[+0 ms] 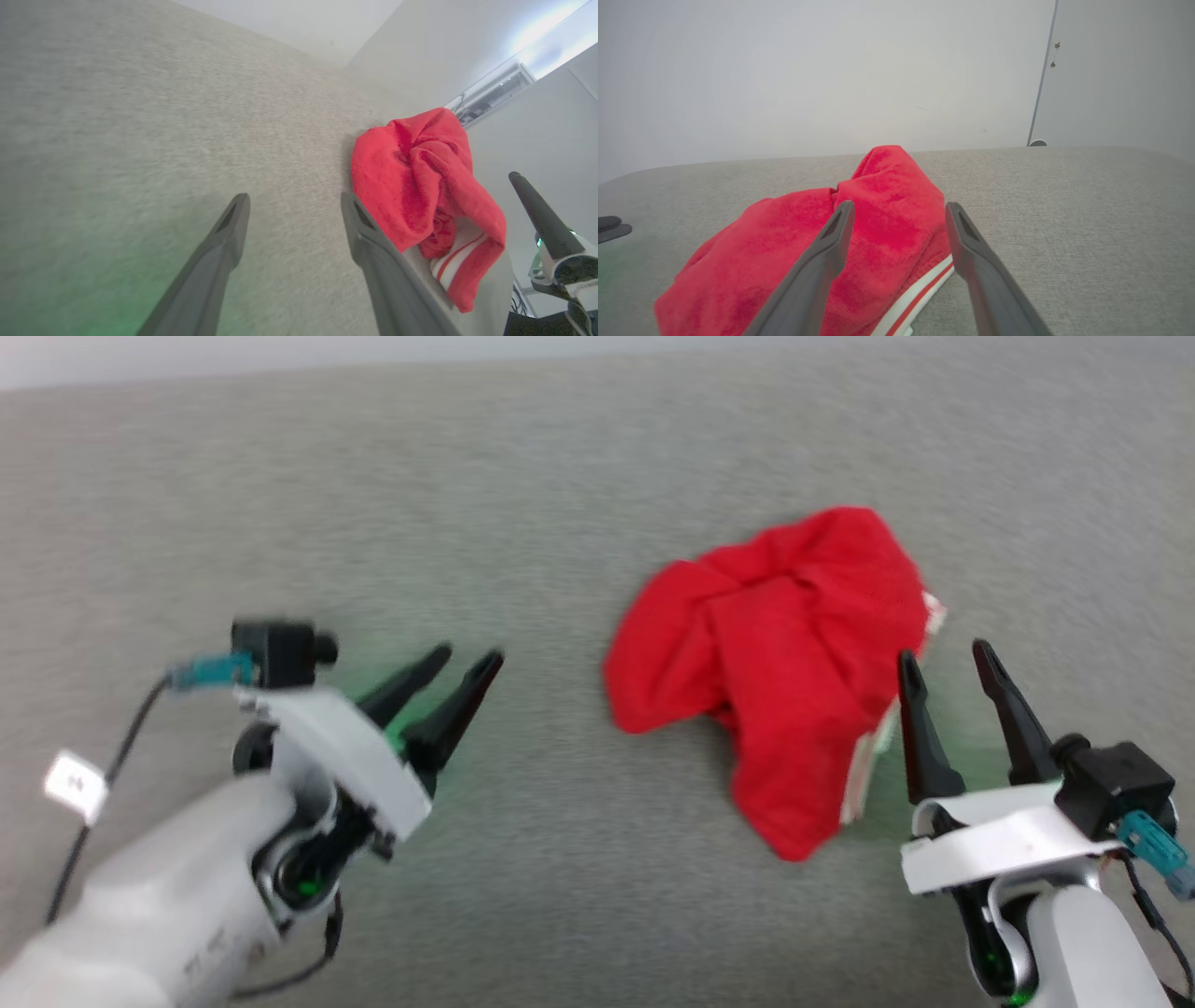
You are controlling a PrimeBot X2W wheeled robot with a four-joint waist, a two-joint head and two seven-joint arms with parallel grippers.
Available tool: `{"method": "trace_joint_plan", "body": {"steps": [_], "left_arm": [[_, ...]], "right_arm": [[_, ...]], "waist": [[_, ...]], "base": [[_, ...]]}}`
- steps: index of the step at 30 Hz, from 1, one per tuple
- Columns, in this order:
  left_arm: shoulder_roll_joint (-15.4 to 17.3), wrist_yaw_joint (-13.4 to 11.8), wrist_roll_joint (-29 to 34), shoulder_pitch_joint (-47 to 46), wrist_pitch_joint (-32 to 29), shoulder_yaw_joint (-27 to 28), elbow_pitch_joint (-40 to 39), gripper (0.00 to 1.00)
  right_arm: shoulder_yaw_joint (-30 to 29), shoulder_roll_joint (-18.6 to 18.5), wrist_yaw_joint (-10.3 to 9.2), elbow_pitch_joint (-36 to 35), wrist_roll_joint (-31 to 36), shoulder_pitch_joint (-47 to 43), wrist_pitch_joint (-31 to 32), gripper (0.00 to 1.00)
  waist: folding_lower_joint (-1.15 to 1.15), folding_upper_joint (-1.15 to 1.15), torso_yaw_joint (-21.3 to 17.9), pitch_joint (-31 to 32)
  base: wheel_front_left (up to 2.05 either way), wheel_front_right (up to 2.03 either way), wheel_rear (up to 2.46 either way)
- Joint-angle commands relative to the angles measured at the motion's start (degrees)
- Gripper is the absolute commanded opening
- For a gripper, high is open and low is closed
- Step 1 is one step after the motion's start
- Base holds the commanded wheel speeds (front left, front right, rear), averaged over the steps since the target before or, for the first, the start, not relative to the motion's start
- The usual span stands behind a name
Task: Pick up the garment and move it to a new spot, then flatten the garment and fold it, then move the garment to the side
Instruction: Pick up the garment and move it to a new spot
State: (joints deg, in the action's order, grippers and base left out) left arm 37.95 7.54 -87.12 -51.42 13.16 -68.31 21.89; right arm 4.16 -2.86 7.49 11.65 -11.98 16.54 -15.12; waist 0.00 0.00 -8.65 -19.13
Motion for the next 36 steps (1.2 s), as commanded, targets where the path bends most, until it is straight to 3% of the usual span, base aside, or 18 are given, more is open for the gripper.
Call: {"method": "trace_joint_plan", "body": {"steps": [1,5,12,18,25,31,36], "left_arm": [[-0.3,-0.1,-0.5,2.9,1.0,0.7,0.8,1.0],[-1.1,-0.1,-0.7,9.0,1.9,4.6,1.9,1.0],[-2.9,-0.1,7.1,21.8,1.9,20.2,2.3,1.0],[-4.5,-0.1,20.7,30.9,1.9,33.7,2.4,1.0],[-10.1,-1.3,40.6,40.4,2.0,48.0,-0.9,1.0],[-14.1,-1.4,54.4,45.7,2.0,57.7,-5.9,1.0],[-17.9,-0.9,62.0,48.7,1.9,63.8,-10.2,1.0]], "right_arm": [[-1.2,-0.1,0.0,0.4,1.1,-1.4,-0.1,1.0],[-3.2,-0.4,0.0,0.9,2.8,-3.7,-0.1,1.0],[-6.2,-2.0,0.0,0.7,2.6,-8.1,-0.1,1.0],[-8.2,-3.4,0.0,0.4,1.9,-10.7,0.0,1.0],[-9.4,-4.3,0.0,-0.3,0.6,-12.3,0.0,1.0],[-8.5,-4.8,0.0,-0.3,0.0,-11.9,0.0,1.0],[-7.8,-4.9,0.0,-0.9,-1.0,-11.4,0.0,1.0]], "waist": [[0.0,0.0,7.6,4.7],[0.0,0.0,11.0,6.1],[0.0,0.0,14.3,8.8],[0.0,0.0,14.7,10.9],[0.0,0.0,14.0,12.6],[0.0,0.0,13.0,13.7],[0.0,0.0,12.3,14.7]], "base": [[0.0,0.0,0.0],[0.0,0.0,0.0],[0.0,0.0,0.0],[0.0,0.0,0.0],[0.0,0.0,0.0],[0.0,0.0,0.0],[0.0,0.0,0.0]]}}
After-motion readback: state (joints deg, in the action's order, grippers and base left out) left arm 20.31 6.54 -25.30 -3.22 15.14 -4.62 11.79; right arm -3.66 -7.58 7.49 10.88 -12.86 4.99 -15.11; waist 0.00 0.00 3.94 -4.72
